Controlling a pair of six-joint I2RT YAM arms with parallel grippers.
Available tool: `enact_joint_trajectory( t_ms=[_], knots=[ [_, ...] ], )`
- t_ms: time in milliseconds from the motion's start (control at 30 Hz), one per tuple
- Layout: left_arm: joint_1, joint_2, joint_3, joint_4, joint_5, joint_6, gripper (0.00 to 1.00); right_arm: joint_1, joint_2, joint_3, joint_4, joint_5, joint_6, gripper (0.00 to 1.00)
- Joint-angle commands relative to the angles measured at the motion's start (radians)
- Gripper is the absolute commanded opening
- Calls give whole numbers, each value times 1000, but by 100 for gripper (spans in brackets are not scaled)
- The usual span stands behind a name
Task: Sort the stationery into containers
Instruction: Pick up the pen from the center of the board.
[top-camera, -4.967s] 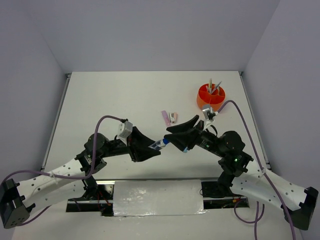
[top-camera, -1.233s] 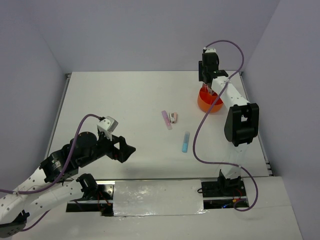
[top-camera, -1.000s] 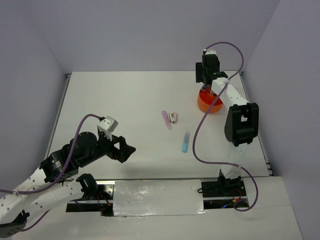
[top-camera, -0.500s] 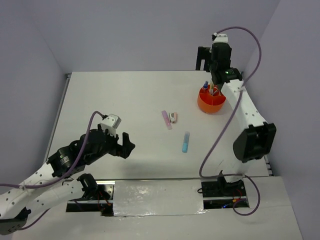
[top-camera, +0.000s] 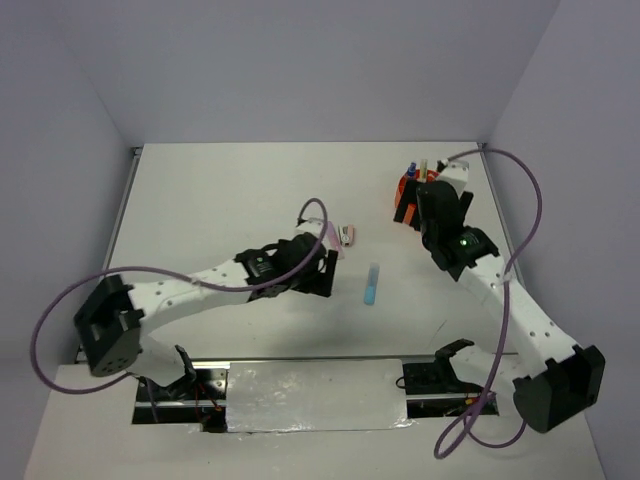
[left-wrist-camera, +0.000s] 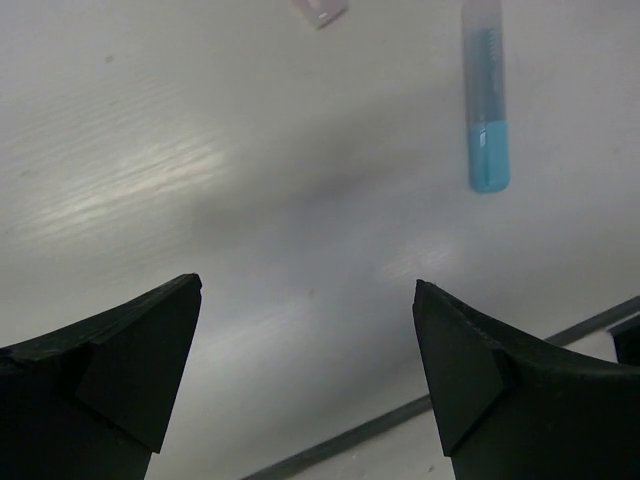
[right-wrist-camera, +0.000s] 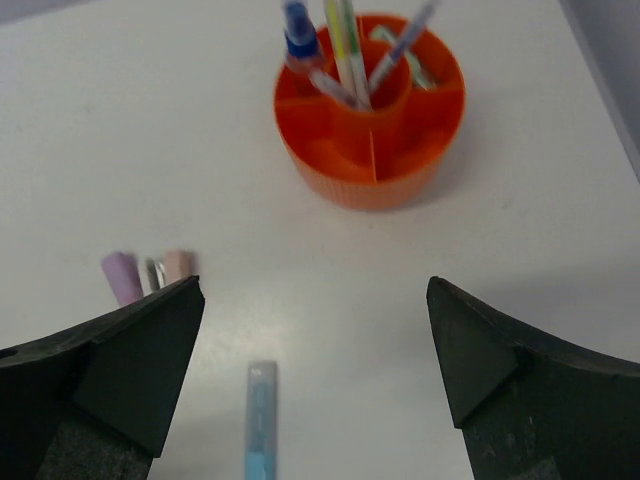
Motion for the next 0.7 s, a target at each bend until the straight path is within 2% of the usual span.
enact_joint_trajectory(
  t_ms=[0,133,167,300,367,667],
  knots=[
    [-17,157,136,139,34,1,99,-2,-166,-76,-59,44,130,100],
    [-42,414,288,151,51,11,96,-7,-255,-112,-136,66,145,100],
    [-46,450,347,130,57,12,94,-8,-281,-110,-154,66,141,100],
    [-80,606,427,136,75,11,87,-14,-335,-109,-156,20,106,100],
    [-98,649,469,124,71,8,80,-14,-344,-116,-150,-19,98,100],
    [-131,737,532,105,63,14,80,-14,-333,-156,-129,-89,75,100]
  ],
)
